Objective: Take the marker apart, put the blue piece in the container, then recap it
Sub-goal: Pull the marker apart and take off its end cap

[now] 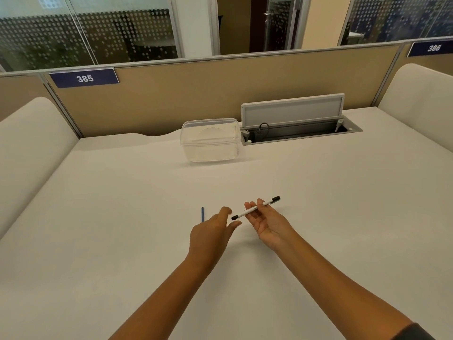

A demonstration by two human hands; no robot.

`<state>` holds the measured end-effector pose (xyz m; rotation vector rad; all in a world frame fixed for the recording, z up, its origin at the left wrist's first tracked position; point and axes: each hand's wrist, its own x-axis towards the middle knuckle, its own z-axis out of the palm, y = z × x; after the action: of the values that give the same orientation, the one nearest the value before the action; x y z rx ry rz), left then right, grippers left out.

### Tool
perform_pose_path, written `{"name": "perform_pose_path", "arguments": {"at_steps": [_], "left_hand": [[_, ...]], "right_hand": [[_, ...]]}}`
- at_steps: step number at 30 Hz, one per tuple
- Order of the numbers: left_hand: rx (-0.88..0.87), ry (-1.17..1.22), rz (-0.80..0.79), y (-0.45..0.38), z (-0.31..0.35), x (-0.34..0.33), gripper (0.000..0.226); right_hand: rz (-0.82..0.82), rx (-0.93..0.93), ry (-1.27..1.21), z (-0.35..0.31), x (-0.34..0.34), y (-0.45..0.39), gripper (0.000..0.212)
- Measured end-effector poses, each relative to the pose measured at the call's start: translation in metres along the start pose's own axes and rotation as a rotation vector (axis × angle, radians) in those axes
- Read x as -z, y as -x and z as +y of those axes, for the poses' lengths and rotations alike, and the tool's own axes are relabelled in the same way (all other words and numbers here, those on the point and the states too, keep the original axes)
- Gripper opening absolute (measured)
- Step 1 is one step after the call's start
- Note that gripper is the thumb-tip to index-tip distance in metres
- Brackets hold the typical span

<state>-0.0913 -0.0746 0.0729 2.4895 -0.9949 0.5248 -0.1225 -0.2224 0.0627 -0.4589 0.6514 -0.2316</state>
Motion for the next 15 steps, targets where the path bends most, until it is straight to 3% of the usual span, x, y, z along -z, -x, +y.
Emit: {"name": "perform_pose_path", "arguments": {"at_steps": [15], "left_hand": [[-0.099,0.005,-0.040,0.0028,-0.0030,-0.0041,0.015]], "right_hand": [[-0.015,-0.006,0.036,0.0015,0.0048,-0.0050,0.004]]}}
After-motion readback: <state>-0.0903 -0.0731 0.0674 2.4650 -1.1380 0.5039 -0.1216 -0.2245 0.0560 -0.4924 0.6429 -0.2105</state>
